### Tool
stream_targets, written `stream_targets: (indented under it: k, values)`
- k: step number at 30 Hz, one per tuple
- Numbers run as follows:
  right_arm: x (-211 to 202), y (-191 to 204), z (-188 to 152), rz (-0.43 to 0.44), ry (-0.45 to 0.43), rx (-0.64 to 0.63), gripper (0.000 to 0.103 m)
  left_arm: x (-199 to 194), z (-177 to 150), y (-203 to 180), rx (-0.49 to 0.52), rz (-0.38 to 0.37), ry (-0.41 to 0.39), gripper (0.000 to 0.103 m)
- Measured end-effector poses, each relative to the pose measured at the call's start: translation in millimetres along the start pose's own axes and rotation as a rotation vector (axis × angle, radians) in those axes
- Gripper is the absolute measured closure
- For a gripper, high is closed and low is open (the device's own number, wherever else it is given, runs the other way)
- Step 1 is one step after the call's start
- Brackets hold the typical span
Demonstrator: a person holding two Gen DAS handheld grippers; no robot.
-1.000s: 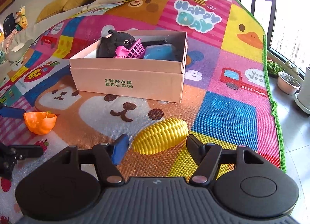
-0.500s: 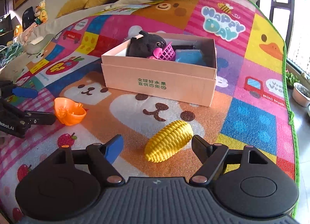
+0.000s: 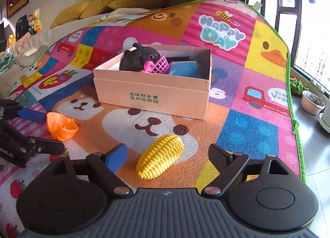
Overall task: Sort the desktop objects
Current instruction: 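Reach the open right tool around the yellow corn toy and close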
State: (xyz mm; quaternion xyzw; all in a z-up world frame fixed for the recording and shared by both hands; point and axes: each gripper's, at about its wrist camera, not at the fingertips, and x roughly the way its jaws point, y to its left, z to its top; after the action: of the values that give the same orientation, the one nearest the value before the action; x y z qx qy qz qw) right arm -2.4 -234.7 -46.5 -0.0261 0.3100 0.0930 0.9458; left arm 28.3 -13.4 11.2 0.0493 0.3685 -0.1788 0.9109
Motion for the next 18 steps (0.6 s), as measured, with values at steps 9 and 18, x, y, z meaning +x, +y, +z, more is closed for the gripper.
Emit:
stream_targets:
  k: [9, 18]
  values:
    - [0.8, 1.5, -0.9, -0.006, 0.010, -0.005, 0.014, 1.0, 5.5, -10.4, 0.006, 0.014, -0.044, 0.000]
    - [-4.8, 24.5, -0.9, 0.220, 0.089, -0.033, 0.013, -6.8, 5.2, 2.9, -0.046, 0.027, -0.086, 0.000]
